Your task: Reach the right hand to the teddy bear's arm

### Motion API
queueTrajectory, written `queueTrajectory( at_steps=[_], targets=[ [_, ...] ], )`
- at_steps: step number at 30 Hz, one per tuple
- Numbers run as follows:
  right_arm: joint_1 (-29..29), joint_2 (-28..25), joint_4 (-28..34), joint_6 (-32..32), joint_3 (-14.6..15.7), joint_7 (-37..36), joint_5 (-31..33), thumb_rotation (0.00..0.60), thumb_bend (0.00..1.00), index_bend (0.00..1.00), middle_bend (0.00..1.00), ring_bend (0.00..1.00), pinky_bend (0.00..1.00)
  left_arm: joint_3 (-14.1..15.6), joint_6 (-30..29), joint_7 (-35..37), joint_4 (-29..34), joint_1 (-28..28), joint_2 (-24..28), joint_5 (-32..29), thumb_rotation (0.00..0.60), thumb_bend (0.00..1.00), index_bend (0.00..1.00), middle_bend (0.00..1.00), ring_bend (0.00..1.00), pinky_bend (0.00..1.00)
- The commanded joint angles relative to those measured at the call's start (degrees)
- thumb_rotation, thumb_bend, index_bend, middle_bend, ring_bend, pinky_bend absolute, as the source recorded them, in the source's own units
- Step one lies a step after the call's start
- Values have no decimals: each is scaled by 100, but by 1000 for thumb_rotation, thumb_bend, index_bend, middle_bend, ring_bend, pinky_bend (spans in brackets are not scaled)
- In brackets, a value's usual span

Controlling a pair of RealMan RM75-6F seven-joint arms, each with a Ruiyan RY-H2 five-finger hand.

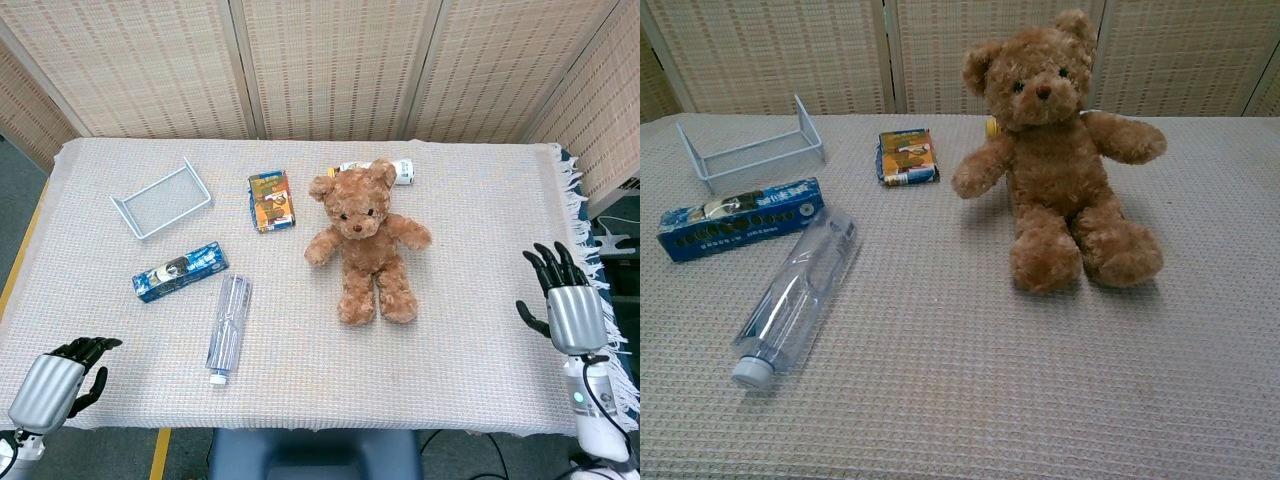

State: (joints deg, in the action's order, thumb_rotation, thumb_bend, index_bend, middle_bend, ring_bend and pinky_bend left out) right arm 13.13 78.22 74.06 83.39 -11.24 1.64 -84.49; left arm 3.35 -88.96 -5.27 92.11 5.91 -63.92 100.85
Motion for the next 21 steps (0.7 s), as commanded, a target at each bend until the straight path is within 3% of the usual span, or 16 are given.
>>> queueTrajectory(
  at_steps=[1,7,15,21],
  targets=[
    [569,504,-701,-594,-313,-60,308,600,142,158,108,18,276,-8,42,-22,14,8,-12,-38,600,572,294,366,343,598],
    [983,881,-1193,-1024,-249,-301,260,600,142,159,108,18,276,8,148,-94,42,20,2,-109,600,573,295,367,343,598],
    [1364,1374,-1616,-965,-293,-214,158,600,143,256,125,18,276,4,70,-21,33,-6,19,-96,600,573,295,367,344,598],
    [1641,1751,-2084,-1057,-397,-105,259,600,142,274,125,18,276,8,75,-9,34,-2,25,-87,600,572,295,367,344,598]
  ],
)
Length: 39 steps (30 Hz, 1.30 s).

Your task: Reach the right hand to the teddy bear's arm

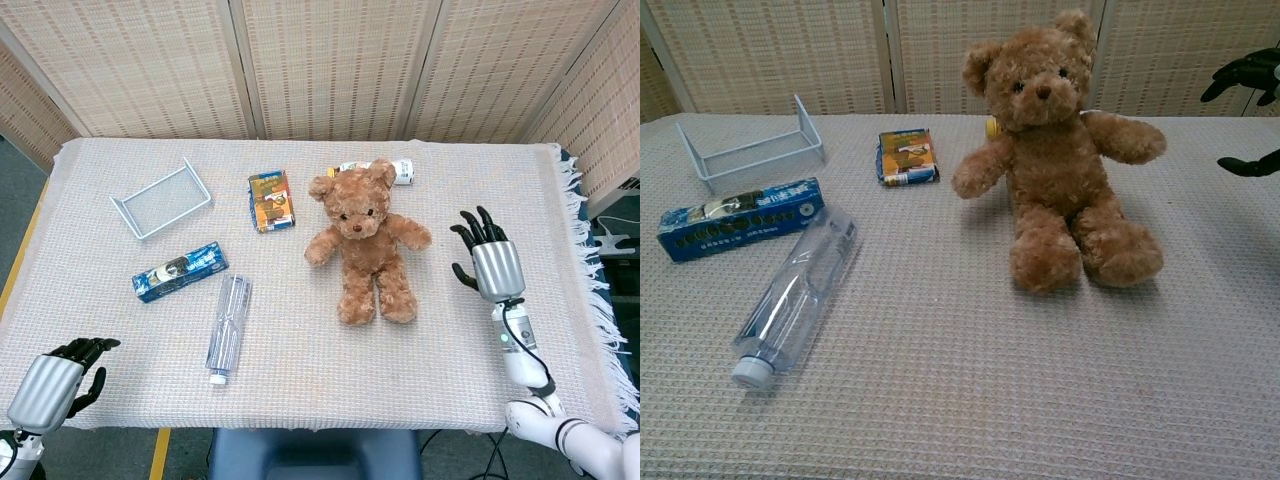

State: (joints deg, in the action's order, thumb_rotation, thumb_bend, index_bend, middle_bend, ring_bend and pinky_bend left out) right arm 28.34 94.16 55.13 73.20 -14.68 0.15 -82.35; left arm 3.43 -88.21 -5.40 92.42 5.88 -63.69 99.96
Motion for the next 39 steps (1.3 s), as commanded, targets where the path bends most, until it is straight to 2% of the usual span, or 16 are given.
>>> queueTrajectory(
  at_steps=[1,23,33,39],
  targets=[
    [131,179,-225,-39,-56,41,51,600,143,274,125,18,276,0,-2,6,4,1,3,2,600,572,295,367,345,598],
    [1200,1707,-2559,-727,-117,-435,282,600,146,272,125,20,292,40,-37,158,-24,5,41,88,600,573,295,368,345,598],
    [1514,2246,-3563,-648,-212,-898,388,600,185,408,185,83,427,40,-77,138,-20,-9,37,112,600,573,295,368,344,598],
    [1585,2404,-3930,-644,-237,-1029,467,600,220,492,203,105,461,49,-70,123,-9,-10,37,123,600,573,295,368,345,598]
  ],
)
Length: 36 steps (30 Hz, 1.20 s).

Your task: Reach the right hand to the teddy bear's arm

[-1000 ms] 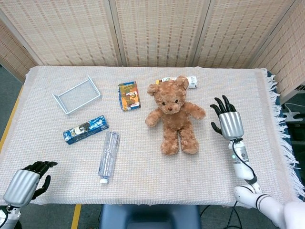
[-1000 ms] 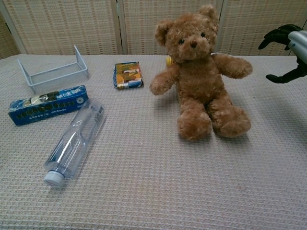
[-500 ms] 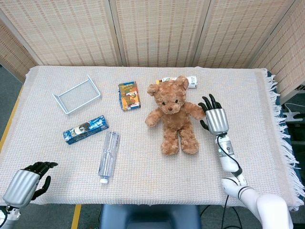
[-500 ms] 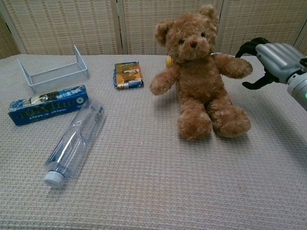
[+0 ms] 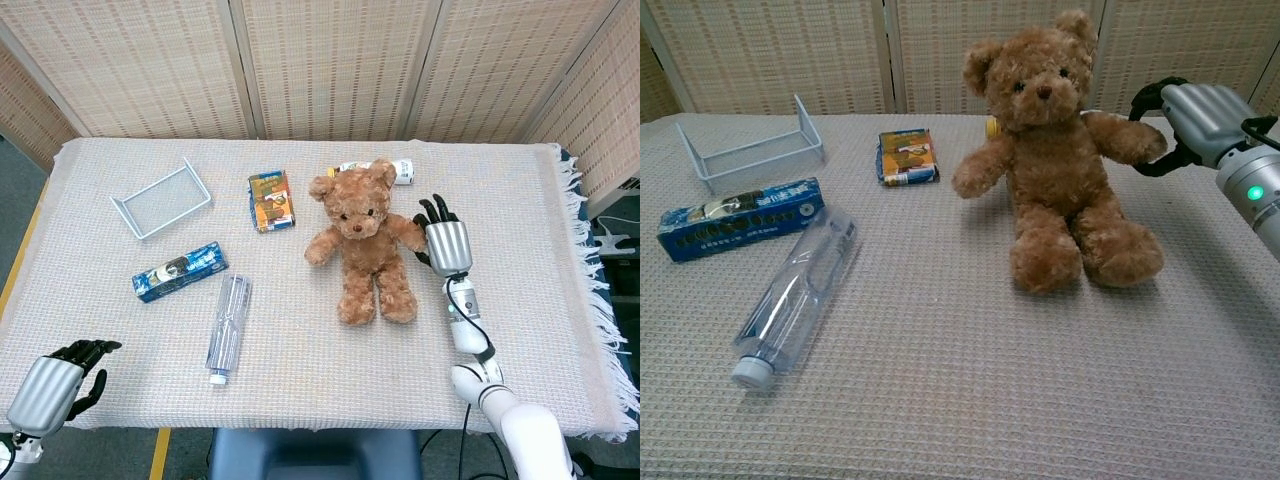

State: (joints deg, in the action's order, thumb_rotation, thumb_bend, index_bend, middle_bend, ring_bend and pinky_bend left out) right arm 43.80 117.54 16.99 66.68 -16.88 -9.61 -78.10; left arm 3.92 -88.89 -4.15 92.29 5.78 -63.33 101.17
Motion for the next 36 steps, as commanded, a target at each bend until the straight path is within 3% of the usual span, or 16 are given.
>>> queueTrajectory(
  at_steps=[1,10,19,28,36],
  targets=[
    [52,82,-162,11,-22,-52,54,600,229,506,207,107,465,1,-6,-4,3,-1,1,9,600,573,295,368,345,598],
    [237,143,-383,-39,-166,-48,253,600,253,557,219,116,478,10,-4,-25,0,-4,-1,23,600,574,295,369,346,599],
    [65,208,-427,-238,95,-100,133,600,254,558,219,116,479,18,-13,-18,11,-9,5,37,600,573,295,368,345,598],
    [156,176,-421,0,-3,-181,228,600,254,558,219,116,480,29,29,-64,23,4,-2,46,600,574,296,369,345,598],
    [71,199,-457,-196,171,-89,140,600,253,558,219,116,480,35,14,-47,26,-6,12,48,600,574,296,369,346,598]
  ],
)
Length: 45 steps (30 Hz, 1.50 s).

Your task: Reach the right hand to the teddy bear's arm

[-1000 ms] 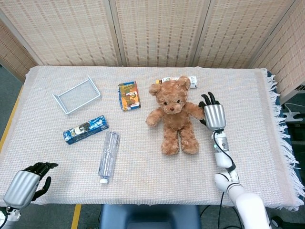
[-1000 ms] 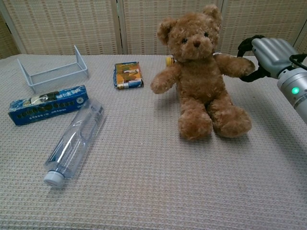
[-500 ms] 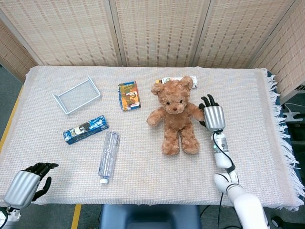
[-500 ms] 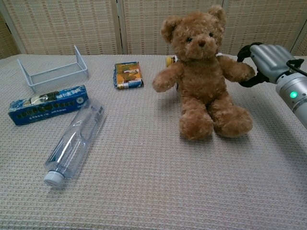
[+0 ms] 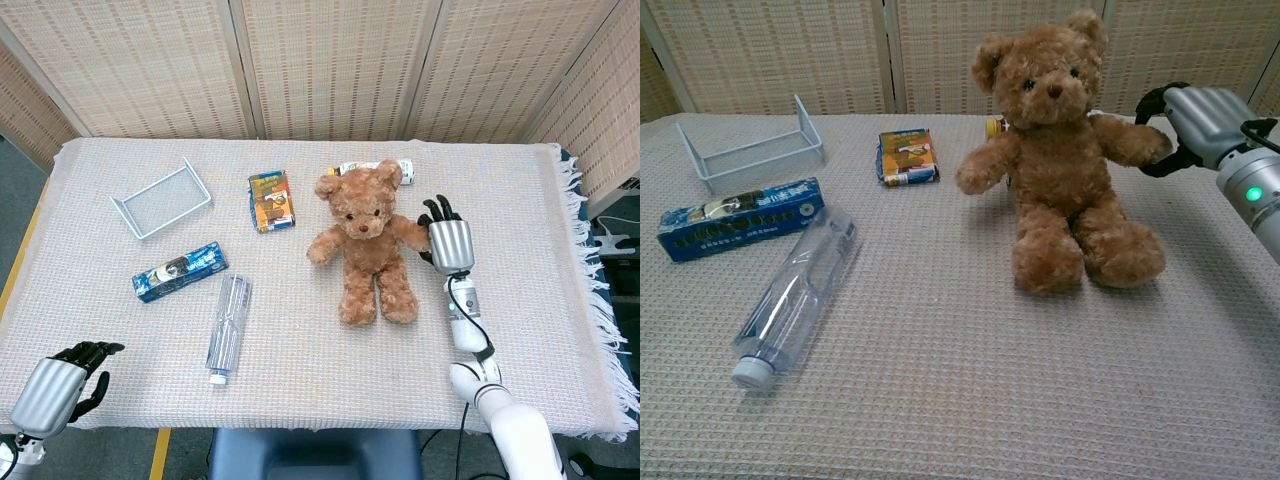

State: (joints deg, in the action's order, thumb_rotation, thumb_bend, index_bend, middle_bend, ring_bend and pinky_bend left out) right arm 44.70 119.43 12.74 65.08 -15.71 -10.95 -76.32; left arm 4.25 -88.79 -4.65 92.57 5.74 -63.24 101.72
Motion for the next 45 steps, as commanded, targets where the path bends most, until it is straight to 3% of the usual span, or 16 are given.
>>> queueTrajectory(
  at_steps=[1,9,18,25,34,43,45],
  targets=[
    [-17,16,-42,-20,59,55,-41,600,254,558,219,116,480,1,9,14,5,-2,7,-18,600,573,295,370,346,598],
    [65,-7,-3,183,-68,-7,64,600,254,558,219,116,480,1,7,30,6,3,7,-6,600,573,295,378,348,599],
    [-59,27,-55,-9,159,123,-81,600,254,557,219,116,481,2,4,16,-3,0,3,0,600,573,295,380,348,599],
    [33,34,-39,259,31,42,5,600,254,557,219,116,482,0,25,36,-13,6,-3,-21,600,574,295,380,348,599],
    [-89,60,-25,134,216,64,-123,600,254,539,219,116,482,6,30,46,-4,10,2,-14,600,574,295,381,348,599],
    [-59,-65,95,460,97,-235,-63,600,252,480,219,116,482,5,40,40,-20,14,-1,-18,600,574,296,381,348,599],
    [-155,-178,234,481,170,-403,-125,600,248,403,219,111,482,10,48,32,-20,15,-1,-15,600,574,295,381,348,599]
  ],
)
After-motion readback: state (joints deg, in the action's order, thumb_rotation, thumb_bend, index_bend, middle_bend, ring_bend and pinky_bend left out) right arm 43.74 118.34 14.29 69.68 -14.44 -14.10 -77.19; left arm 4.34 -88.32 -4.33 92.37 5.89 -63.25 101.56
